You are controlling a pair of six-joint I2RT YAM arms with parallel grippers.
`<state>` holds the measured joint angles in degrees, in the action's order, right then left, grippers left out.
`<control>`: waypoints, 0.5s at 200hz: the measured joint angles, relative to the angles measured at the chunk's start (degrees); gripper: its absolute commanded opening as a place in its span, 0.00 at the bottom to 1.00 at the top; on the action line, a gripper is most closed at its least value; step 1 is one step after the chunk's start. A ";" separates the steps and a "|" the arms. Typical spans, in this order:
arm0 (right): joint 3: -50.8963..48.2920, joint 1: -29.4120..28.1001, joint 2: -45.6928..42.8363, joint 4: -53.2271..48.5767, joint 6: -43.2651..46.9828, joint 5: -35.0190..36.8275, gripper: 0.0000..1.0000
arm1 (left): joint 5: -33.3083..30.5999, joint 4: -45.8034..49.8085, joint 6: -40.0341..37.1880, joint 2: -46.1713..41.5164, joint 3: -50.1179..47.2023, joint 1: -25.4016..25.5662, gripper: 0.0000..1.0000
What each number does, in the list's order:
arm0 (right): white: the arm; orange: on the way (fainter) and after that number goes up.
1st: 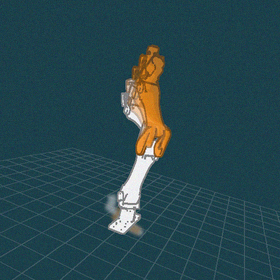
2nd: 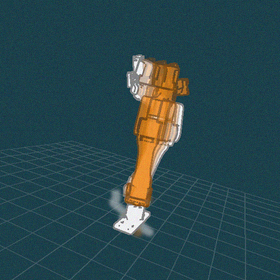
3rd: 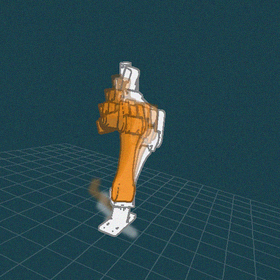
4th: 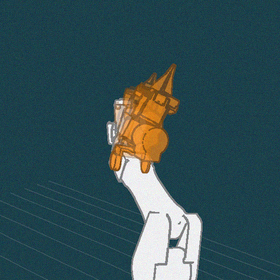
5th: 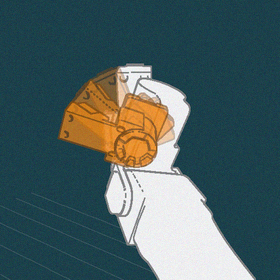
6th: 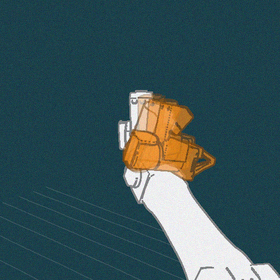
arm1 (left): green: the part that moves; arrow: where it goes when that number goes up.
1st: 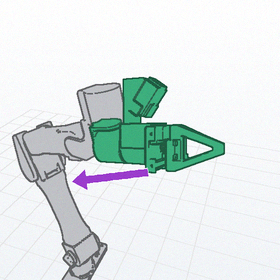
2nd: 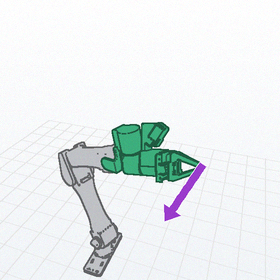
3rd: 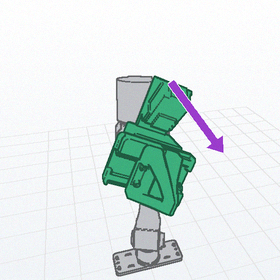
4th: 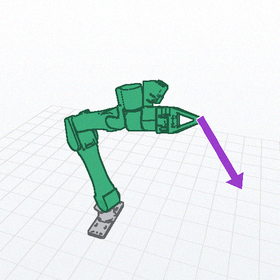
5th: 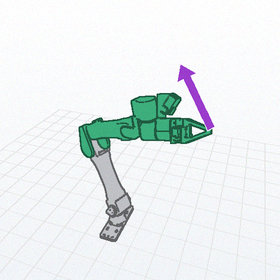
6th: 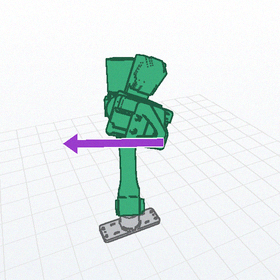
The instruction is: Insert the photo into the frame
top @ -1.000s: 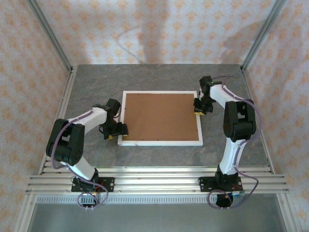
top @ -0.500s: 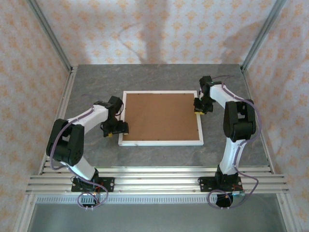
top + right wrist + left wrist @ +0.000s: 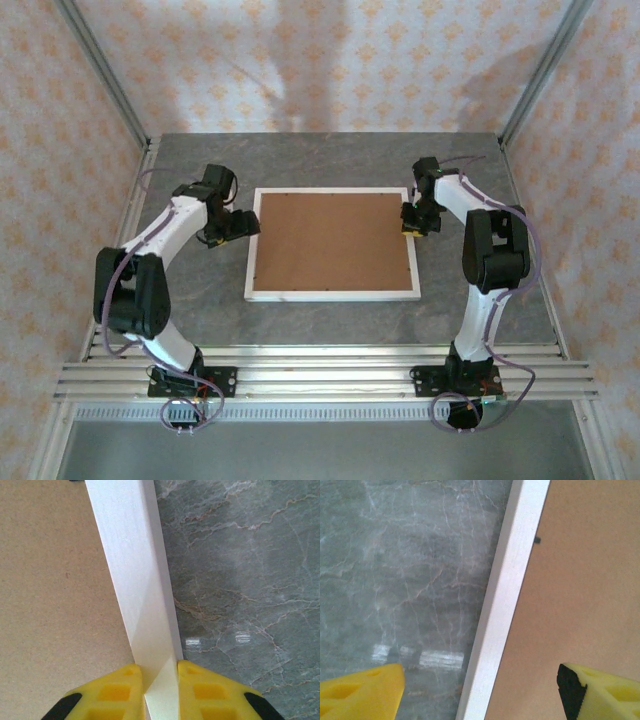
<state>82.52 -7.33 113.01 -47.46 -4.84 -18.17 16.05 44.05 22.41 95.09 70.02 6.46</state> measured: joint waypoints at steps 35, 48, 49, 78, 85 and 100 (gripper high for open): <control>0.09 0.00 0.02 -0.07 0.00 -0.07 0.18 | 0.02 -1.86 -0.20 8.35 4.72 0.02 0.82; 0.09 0.00 0.02 -0.07 0.00 -0.07 0.18 | 0.00 -1.99 -0.44 10.51 6.19 0.02 0.82; 0.09 0.00 0.02 -0.07 0.00 -0.07 0.18 | 0.00 -2.03 -0.46 10.71 6.34 0.02 0.82; 0.09 0.00 0.02 -0.07 0.00 -0.09 0.18 | -0.04 -2.16 -1.27 13.40 8.59 0.02 0.82; 0.09 0.00 0.02 -0.07 0.00 -0.09 0.18 | -0.04 -2.16 -1.33 13.86 8.96 0.02 0.82; 0.09 0.00 0.02 -0.07 0.02 -0.11 0.18 | -0.04 -2.14 -1.46 14.91 9.90 0.02 0.82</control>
<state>82.61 -7.33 113.03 -47.53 -4.82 -18.28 16.01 41.91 20.95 110.00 79.92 6.48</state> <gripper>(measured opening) 0.181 0.818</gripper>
